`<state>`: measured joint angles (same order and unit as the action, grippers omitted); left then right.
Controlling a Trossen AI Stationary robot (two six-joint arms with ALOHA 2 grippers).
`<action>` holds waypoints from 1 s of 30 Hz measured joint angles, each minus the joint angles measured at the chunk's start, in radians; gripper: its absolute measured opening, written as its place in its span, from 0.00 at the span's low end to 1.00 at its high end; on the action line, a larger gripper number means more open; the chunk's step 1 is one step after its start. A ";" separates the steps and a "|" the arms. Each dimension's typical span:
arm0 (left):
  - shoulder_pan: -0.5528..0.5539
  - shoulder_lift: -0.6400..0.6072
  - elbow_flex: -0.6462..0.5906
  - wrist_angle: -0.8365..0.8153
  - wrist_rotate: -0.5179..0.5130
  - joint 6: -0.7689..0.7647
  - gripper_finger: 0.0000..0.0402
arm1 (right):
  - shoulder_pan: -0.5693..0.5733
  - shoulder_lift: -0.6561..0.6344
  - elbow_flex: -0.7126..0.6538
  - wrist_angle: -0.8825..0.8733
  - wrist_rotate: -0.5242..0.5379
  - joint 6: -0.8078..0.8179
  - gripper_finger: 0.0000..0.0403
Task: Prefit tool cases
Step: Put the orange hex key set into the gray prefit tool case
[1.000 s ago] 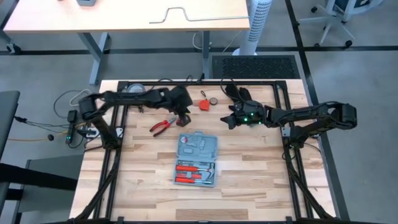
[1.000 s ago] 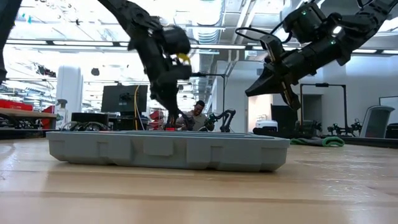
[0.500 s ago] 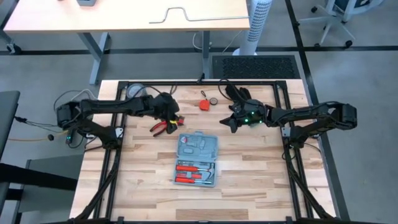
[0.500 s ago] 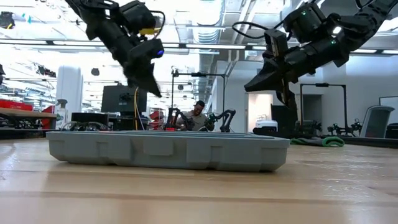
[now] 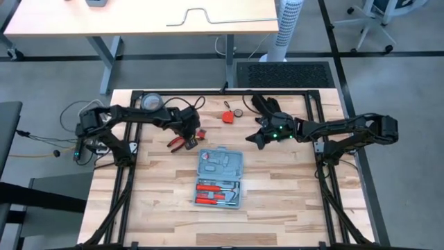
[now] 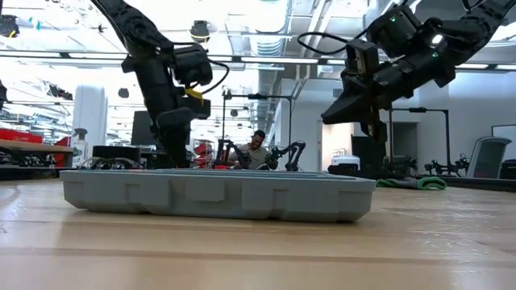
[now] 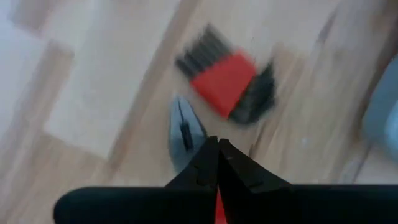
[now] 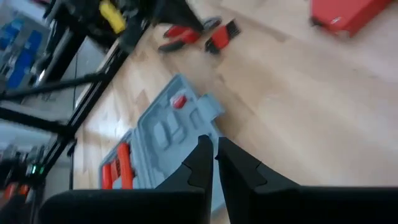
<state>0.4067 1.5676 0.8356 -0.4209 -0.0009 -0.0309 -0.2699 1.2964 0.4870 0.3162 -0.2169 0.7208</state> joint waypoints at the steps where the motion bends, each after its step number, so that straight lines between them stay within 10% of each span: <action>1: 0.007 0.004 0.000 -0.012 0.001 0.013 0.00 | 0.000 0.000 0.000 0.003 0.015 0.012 0.09; 20: 0.161 -0.134 -0.032 -0.049 0.116 0.514 0.00 | -0.014 0.000 0.000 0.009 0.170 0.091 0.03; 30: 0.076 0.094 0.082 0.123 0.170 0.610 0.00 | -0.002 0.000 0.000 0.007 0.174 0.118 0.03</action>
<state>0.4830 1.6612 0.9176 -0.2977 0.1696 0.5795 -0.2723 1.2968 0.4870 0.3231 -0.0425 0.8387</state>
